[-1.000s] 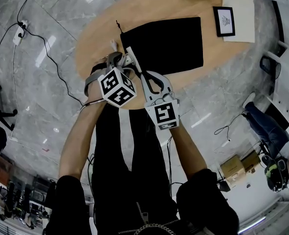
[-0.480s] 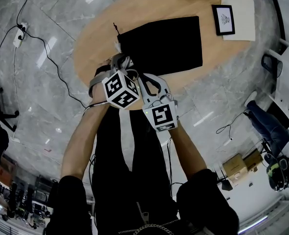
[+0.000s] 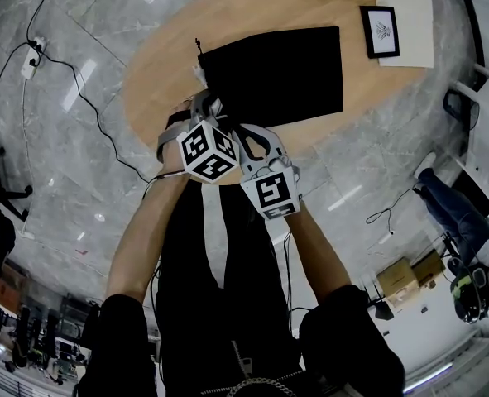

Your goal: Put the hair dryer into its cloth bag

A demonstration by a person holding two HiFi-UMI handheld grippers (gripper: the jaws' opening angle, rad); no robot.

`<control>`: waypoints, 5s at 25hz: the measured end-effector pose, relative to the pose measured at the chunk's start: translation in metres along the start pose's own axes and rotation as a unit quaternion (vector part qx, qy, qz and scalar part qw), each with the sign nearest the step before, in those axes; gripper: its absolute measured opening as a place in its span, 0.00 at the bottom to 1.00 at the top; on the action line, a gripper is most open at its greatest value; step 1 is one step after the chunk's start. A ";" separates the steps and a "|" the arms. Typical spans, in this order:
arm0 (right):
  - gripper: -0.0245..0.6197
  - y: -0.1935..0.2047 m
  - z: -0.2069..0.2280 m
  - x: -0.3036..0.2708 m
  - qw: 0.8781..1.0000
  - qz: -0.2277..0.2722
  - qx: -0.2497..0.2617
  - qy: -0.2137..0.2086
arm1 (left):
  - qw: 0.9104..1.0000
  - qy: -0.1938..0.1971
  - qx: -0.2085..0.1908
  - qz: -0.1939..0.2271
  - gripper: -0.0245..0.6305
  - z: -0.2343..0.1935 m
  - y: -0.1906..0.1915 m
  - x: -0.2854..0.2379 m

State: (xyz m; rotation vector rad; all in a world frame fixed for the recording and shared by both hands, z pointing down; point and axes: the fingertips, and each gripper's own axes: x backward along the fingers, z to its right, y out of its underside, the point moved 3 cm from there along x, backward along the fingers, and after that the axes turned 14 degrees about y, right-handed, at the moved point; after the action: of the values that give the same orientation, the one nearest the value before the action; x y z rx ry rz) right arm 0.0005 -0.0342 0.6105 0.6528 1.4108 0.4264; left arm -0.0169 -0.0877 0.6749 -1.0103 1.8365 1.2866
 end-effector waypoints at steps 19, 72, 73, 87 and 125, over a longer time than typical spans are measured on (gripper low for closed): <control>0.08 0.010 0.000 -0.007 1.000 -0.021 -0.004 -0.002 | 0.996 0.055 0.055 -0.035 0.58 -0.005 0.053 -0.015; 0.08 -0.009 0.012 -0.002 1.000 -0.004 0.008 0.019 | 0.995 0.001 -0.071 0.073 0.37 0.026 0.002 0.010; 0.08 -0.009 0.011 -0.001 1.000 -0.003 0.010 0.015 | 0.995 0.002 -0.071 0.074 0.37 0.024 0.001 0.009; 0.08 -0.006 0.011 0.006 1.000 -0.001 0.009 -0.008 | 0.989 0.029 -0.102 0.100 0.35 0.018 -0.021 0.004; 0.08 -0.003 0.004 0.014 0.999 -0.011 -0.031 -0.030 | 0.980 0.091 -0.127 0.123 0.36 0.009 -0.045 -0.015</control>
State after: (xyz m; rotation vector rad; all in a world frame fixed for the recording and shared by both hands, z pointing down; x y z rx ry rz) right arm 0.0064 -0.0280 0.5979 0.5947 1.3414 0.4293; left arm 0.0303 -0.0854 0.6661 -1.0892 2.0215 1.6579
